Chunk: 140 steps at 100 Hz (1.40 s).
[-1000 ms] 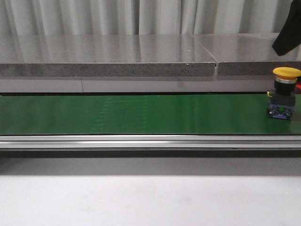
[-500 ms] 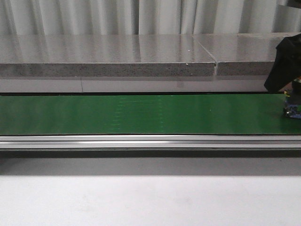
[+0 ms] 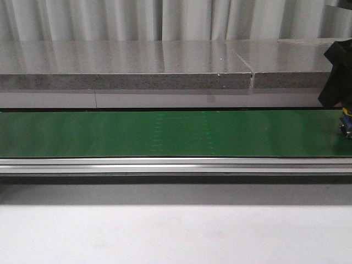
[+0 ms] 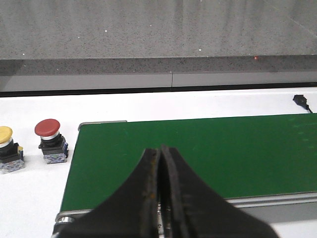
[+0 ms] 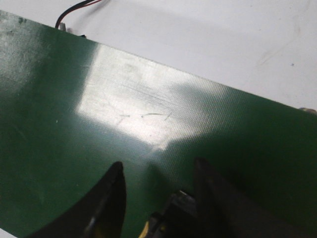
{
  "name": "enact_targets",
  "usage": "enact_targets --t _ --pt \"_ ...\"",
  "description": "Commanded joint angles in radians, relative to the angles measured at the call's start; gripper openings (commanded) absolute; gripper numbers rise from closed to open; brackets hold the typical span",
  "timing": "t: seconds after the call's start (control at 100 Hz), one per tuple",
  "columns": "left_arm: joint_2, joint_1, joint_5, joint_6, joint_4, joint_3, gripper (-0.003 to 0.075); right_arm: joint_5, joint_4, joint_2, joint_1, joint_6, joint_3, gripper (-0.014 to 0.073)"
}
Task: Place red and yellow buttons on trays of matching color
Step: 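Carry the yellow button into the yellow tray and release it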
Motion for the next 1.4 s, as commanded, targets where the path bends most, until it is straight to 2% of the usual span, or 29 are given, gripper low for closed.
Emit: enact_targets --t 0.0,0.24,0.48,0.77,1.02,1.39 --pt "0.005 -0.008 -0.082 -0.003 0.002 -0.026 -0.0019 -0.003 0.02 -0.061 -0.026 0.011 -0.027 0.0129" --pt "0.005 -0.008 -0.082 -0.003 0.002 -0.026 -0.0019 0.068 0.02 -0.178 -0.12 0.073 -0.028 0.0129" --pt "0.005 -0.008 -0.082 -0.003 0.002 -0.026 -0.0019 0.15 0.011 -0.313 -0.271 0.161 -0.026 0.0129" --pt "0.005 -0.008 -0.082 -0.003 0.002 -0.026 -0.0019 0.171 -0.139 -0.363 -0.461 0.394 -0.02 0.0129" --pt "0.005 -0.008 -0.082 -0.003 0.002 -0.026 -0.0019 0.098 -0.247 -0.363 -0.534 0.529 0.06 0.0129" --pt "0.005 -0.008 -0.082 -0.003 0.002 -0.026 -0.0019 -0.135 -0.248 -0.359 -0.571 0.545 0.275 0.0129"
